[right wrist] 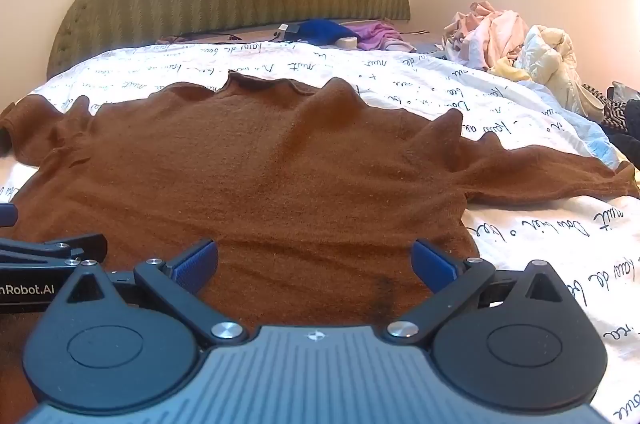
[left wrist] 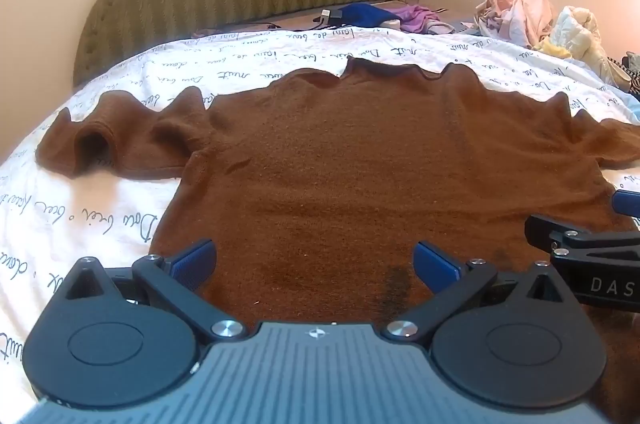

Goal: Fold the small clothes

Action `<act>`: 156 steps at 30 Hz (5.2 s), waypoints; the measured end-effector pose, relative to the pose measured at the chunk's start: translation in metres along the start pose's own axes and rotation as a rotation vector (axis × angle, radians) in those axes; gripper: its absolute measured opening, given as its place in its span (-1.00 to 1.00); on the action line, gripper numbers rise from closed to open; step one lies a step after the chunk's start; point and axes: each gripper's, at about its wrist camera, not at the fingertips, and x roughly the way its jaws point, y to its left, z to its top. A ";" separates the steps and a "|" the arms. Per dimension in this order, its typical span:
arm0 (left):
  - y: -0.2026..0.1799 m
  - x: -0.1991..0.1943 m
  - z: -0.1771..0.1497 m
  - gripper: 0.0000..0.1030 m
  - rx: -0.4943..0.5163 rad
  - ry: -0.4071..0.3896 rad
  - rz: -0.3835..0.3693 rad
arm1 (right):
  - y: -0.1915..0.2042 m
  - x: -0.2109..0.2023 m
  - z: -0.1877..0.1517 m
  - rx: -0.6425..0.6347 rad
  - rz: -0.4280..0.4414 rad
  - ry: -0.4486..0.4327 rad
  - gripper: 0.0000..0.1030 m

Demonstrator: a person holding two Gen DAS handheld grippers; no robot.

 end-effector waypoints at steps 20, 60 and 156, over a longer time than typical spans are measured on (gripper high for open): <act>-0.007 0.001 -0.002 1.00 0.042 0.060 0.078 | -0.009 0.002 0.000 -0.008 0.009 0.094 1.00; 0.000 -0.020 -0.029 1.00 -0.024 0.170 -0.075 | -0.029 -0.011 -0.035 0.012 0.090 0.174 1.00; -0.060 0.155 0.127 1.00 -0.327 0.359 -0.559 | -0.077 0.048 0.061 -0.097 0.343 0.008 0.98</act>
